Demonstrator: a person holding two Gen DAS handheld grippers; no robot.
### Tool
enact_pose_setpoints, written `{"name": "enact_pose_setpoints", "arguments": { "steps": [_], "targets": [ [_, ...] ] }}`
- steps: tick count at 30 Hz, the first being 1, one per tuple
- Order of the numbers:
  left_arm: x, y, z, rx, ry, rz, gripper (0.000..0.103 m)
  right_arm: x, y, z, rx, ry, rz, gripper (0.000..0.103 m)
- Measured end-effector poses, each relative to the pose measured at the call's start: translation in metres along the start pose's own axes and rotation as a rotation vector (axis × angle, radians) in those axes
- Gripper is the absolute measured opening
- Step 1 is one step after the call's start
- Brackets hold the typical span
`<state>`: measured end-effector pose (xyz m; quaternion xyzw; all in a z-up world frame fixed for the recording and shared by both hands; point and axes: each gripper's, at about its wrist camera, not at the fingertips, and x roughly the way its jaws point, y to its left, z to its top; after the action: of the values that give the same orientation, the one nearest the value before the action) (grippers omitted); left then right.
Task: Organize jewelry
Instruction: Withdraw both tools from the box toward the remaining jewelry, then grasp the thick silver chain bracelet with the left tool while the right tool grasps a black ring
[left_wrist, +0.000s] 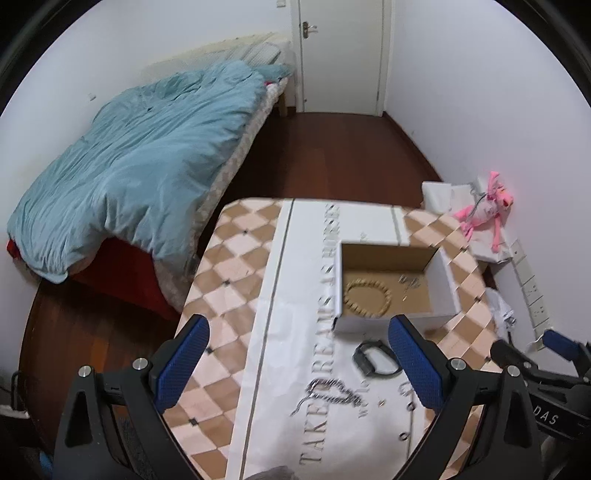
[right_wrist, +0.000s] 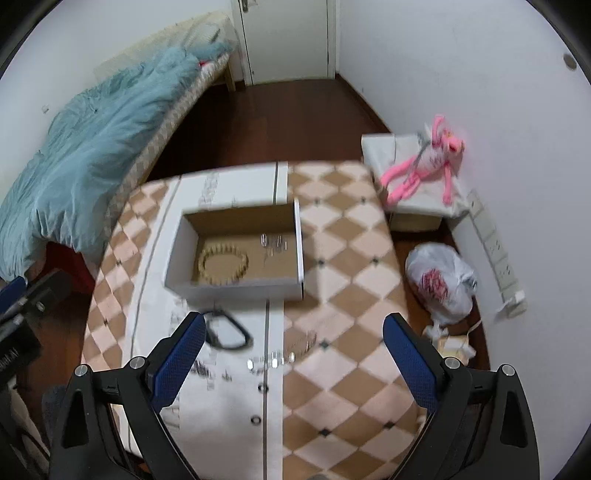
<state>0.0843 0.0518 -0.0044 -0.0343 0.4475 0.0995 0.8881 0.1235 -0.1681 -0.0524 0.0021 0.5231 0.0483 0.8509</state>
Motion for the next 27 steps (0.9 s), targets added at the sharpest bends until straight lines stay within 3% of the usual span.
{"name": "enact_pose_setpoints", "arguments": {
  "steps": [4,5,7,12,21,24,26,27],
  "targets": [
    [0.028,0.008,-0.033,-0.007,0.087,0.03,0.099,0.044,0.0,-0.036,0.016,0.108,0.037,0.097],
    [0.037,0.009,-0.041,-0.002,0.111,0.044,0.099,0.056,0.0,-0.044,0.025,0.134,0.051,0.095],
    [0.055,0.01,-0.056,0.005,0.165,0.071,0.099,0.081,0.002,-0.059,0.031,0.188,0.061,0.078],
    [0.097,0.02,-0.083,-0.02,0.279,0.095,0.099,0.113,0.008,-0.078,0.037,0.23,0.066,0.073],
    [0.146,0.014,-0.088,-0.079,0.382,-0.022,0.098,0.127,0.009,-0.084,0.036,0.22,0.042,0.055],
    [0.155,0.003,-0.086,-0.062,0.399,-0.045,0.084,0.128,0.013,-0.083,0.018,0.21,0.031,0.053],
    [0.162,-0.007,-0.087,-0.021,0.409,-0.043,0.06,0.128,0.016,-0.084,0.0,0.203,0.018,0.052],
    [0.164,-0.013,-0.088,0.003,0.409,-0.036,0.057,0.128,0.017,-0.085,-0.01,0.199,0.011,0.052]
  ]
}}
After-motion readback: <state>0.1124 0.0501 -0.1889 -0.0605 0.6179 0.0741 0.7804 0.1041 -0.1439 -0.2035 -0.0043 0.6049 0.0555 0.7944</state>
